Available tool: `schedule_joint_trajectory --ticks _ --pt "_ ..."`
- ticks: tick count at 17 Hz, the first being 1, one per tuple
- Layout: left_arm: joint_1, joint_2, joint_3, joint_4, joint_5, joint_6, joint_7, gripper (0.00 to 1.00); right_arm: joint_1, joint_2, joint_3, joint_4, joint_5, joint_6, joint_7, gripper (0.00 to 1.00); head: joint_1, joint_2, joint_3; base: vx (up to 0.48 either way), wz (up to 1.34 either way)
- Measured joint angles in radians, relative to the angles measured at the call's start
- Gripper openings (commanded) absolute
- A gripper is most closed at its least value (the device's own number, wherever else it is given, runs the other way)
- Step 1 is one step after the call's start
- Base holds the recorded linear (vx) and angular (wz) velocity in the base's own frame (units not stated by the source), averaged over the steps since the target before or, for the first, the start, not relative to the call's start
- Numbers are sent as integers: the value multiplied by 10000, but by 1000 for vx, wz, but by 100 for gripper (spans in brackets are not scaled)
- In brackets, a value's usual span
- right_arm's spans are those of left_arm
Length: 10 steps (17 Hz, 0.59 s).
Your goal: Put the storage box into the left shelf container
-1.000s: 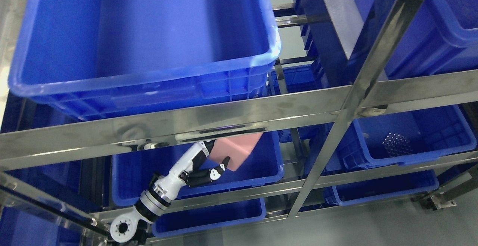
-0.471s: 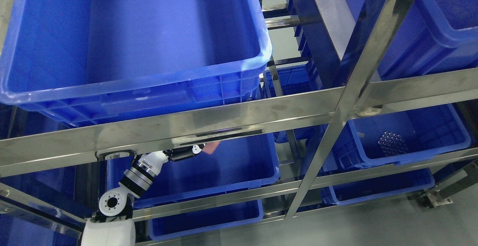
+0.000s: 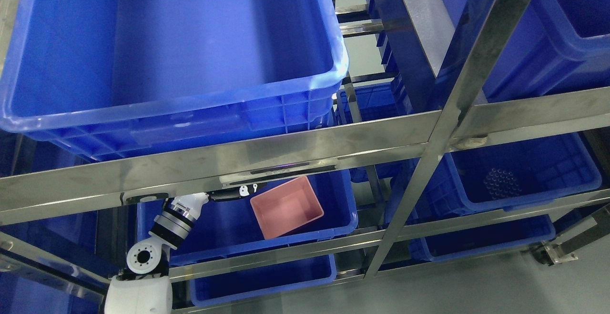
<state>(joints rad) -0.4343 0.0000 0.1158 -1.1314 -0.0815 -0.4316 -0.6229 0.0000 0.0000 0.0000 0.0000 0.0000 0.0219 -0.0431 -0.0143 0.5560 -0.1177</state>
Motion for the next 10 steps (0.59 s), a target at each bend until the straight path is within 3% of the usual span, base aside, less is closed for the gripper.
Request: schedule_joint_trajectory --ticks 2,7,10 --pt "259 0 -232 -226 286 -42 1039 99 0 0 0 0 0 0 0 100 0 0 0 0 0" --pt "1724 0 -1213 -1539 641 292 5323 100 0 0 0 0 0 0 0 100 0 3 0 0 0" --pt "2689 0 -1716 -2271 723 469 6218 100 0 0 0 0 0 0 0 100 0 3 0 0 0"
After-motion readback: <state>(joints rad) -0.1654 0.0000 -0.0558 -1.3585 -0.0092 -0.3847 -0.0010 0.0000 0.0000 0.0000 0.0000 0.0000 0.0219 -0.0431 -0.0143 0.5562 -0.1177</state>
